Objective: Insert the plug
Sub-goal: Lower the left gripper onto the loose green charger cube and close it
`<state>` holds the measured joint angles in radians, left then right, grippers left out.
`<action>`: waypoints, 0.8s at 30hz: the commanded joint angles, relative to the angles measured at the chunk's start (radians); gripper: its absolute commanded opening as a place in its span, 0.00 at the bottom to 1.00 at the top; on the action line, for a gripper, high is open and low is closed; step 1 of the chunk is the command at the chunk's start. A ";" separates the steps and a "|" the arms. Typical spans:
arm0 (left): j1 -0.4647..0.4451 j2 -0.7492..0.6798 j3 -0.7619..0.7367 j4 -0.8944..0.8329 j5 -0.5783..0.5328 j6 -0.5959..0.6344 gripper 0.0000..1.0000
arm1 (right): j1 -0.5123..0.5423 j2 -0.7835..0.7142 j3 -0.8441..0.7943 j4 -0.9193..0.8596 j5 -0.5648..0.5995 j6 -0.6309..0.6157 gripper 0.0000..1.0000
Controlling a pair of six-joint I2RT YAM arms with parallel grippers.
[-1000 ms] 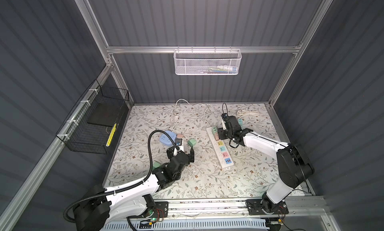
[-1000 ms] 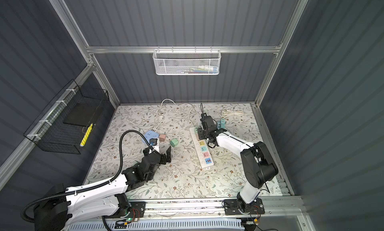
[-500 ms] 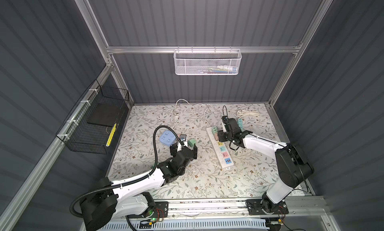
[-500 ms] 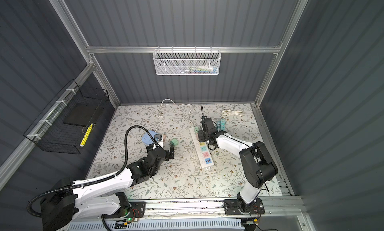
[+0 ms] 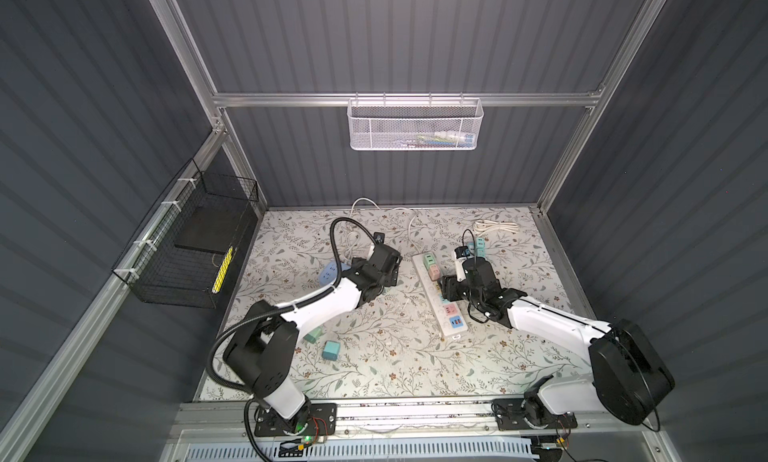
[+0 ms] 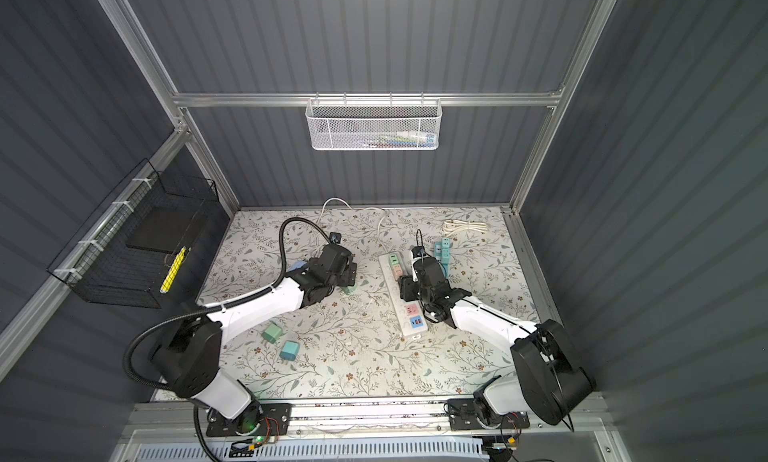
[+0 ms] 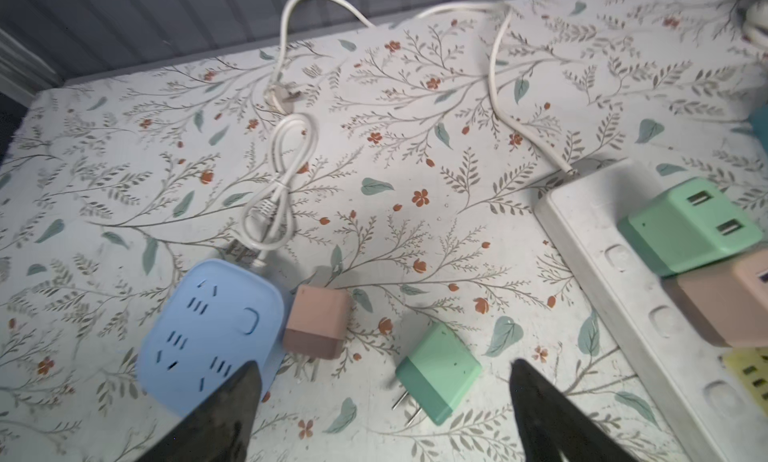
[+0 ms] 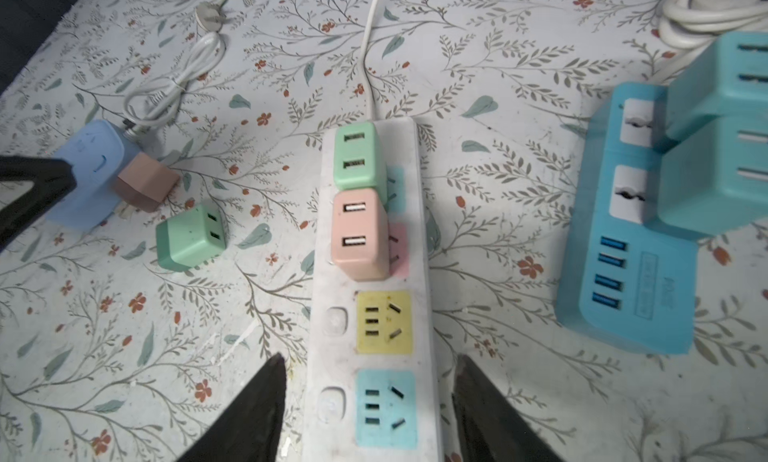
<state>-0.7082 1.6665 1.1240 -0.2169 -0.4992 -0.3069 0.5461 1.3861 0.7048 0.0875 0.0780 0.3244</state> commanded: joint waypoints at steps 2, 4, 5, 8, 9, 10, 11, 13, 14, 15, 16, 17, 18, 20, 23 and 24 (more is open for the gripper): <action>0.041 0.142 0.129 -0.137 0.155 0.061 0.90 | 0.003 -0.050 -0.037 0.085 0.062 0.027 0.68; 0.051 0.217 0.198 -0.194 0.164 0.074 0.87 | 0.003 -0.058 -0.056 0.102 0.101 0.030 0.70; 0.053 0.247 0.217 -0.207 0.167 0.086 0.87 | 0.003 -0.060 -0.058 0.103 0.115 0.030 0.70; 0.055 0.294 0.239 -0.218 0.165 0.109 0.87 | 0.003 -0.059 -0.057 0.097 0.136 0.034 0.71; 0.057 0.304 0.245 -0.224 0.164 0.113 0.87 | 0.003 -0.059 -0.058 0.097 0.141 0.033 0.72; 0.059 0.318 0.252 -0.233 0.168 0.118 0.87 | 0.003 -0.061 -0.058 0.095 0.148 0.028 0.73; 0.061 0.327 0.259 -0.239 0.176 0.122 0.87 | 0.003 -0.064 -0.057 0.088 0.160 0.025 0.73; 0.061 0.333 0.257 -0.235 0.211 0.121 0.86 | 0.002 -0.071 -0.060 0.088 0.172 0.025 0.73; 0.060 0.335 0.252 -0.232 0.231 0.118 0.86 | 0.003 -0.070 -0.062 0.090 0.174 0.025 0.73; 0.060 0.334 0.249 -0.231 0.253 0.113 0.85 | 0.003 -0.068 -0.061 0.091 0.176 0.025 0.73; 0.060 0.335 0.245 -0.229 0.278 0.108 0.84 | 0.003 -0.065 -0.060 0.091 0.177 0.027 0.74; 0.061 0.335 0.240 -0.233 0.296 0.099 0.83 | 0.003 -0.061 -0.059 0.092 0.178 0.027 0.74; 0.060 0.338 0.242 -0.241 0.308 0.094 0.83 | 0.002 -0.059 -0.058 0.091 0.181 0.027 0.74; 0.060 0.339 0.233 -0.249 0.337 0.084 0.80 | 0.003 -0.054 -0.056 0.091 0.181 0.027 0.74; 0.058 0.317 0.205 -0.240 0.365 0.065 0.79 | 0.002 -0.052 -0.055 0.090 0.177 0.030 0.75; 0.058 0.311 0.198 -0.240 0.368 0.060 0.78 | 0.003 -0.049 -0.055 0.091 0.176 0.030 0.75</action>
<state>-0.6510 1.9961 1.3422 -0.4324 -0.1883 -0.2222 0.5461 1.3338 0.6544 0.1696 0.2371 0.3477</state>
